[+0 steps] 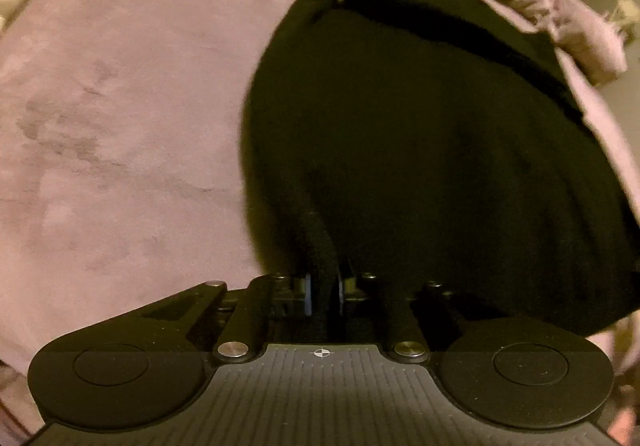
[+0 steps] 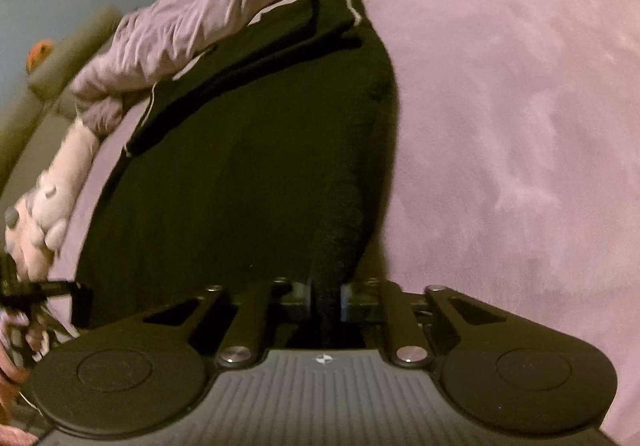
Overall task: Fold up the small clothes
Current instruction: 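Grasp the sweater hem with the left tool while the right tool grasps it too, then lift the held hem with both tools and carry it over toward the collar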
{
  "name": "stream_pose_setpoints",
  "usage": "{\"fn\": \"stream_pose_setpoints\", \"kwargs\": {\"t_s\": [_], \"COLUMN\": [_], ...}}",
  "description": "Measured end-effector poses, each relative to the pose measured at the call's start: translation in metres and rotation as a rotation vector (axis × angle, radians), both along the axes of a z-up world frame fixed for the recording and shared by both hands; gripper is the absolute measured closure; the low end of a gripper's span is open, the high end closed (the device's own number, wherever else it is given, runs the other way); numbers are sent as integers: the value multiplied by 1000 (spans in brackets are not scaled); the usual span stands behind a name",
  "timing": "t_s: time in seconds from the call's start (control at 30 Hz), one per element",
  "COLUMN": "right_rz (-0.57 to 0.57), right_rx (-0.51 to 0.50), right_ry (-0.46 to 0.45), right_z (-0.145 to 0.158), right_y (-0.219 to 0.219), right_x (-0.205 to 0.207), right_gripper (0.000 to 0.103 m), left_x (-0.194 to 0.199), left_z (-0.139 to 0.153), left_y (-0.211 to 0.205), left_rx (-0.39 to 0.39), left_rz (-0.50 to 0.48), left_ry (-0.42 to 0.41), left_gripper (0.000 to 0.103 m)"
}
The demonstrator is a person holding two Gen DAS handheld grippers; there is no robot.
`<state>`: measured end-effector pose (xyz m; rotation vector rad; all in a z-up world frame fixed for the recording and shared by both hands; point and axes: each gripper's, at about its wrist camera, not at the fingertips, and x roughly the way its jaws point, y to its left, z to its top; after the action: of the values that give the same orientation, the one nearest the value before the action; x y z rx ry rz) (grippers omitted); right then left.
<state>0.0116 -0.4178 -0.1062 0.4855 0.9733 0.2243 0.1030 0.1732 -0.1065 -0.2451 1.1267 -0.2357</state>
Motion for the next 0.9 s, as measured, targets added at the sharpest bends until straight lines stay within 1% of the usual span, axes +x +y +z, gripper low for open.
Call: {"fn": "stream_pose_setpoints", "kwargs": {"t_s": [0.07,0.13,0.2,0.27,0.3,0.37,0.4,0.5,0.6,0.63,0.7,0.73,0.8,0.9], "right_rz": [51,81,78,56,41,0,-19,-117,-244,-292,-370,-406,-474,-537], "right_rx": [13,80,160,224,252,301,312,335,361,372,356,343,325,316], "right_ry": [-27,-65,-113,-154,-176,-217,-234,-264,-263,-262,-263,-264,-249,-222], "right_z": [14,31,48,61,68,78,82,87,81,77,66,61,49,29], "right_y": [5,6,4,2,1,0,-1,-7,-18,-24,-34,-39,-48,-56], "right_x": [5,16,36,60,74,104,120,165,208,223,249,262,286,312], "right_gripper": [93,93,93,93,93,93,93,93,93,93,93,93,94,94], "left_x": [7,20,39,63,76,105,120,173,224,242,268,280,303,328], "left_z": [16,40,66,92,104,122,126,129,115,109,100,96,92,88], "left_y": [3,5,5,4,3,0,-1,7,22,24,32,35,40,45], "left_rx": [-76,-174,-260,-326,-340,-336,-342,-382,-451,-465,-460,-456,-451,-423], "left_rz": [8,20,39,44,44,67,84,197,343,379,435,457,493,536], "left_ry": [3,-23,-54,-116,-150,-209,-216,-218,-192,-191,-192,-197,-212,-247], "left_gripper": [90,90,90,90,90,90,90,90,92,93,93,97,98,98]}}
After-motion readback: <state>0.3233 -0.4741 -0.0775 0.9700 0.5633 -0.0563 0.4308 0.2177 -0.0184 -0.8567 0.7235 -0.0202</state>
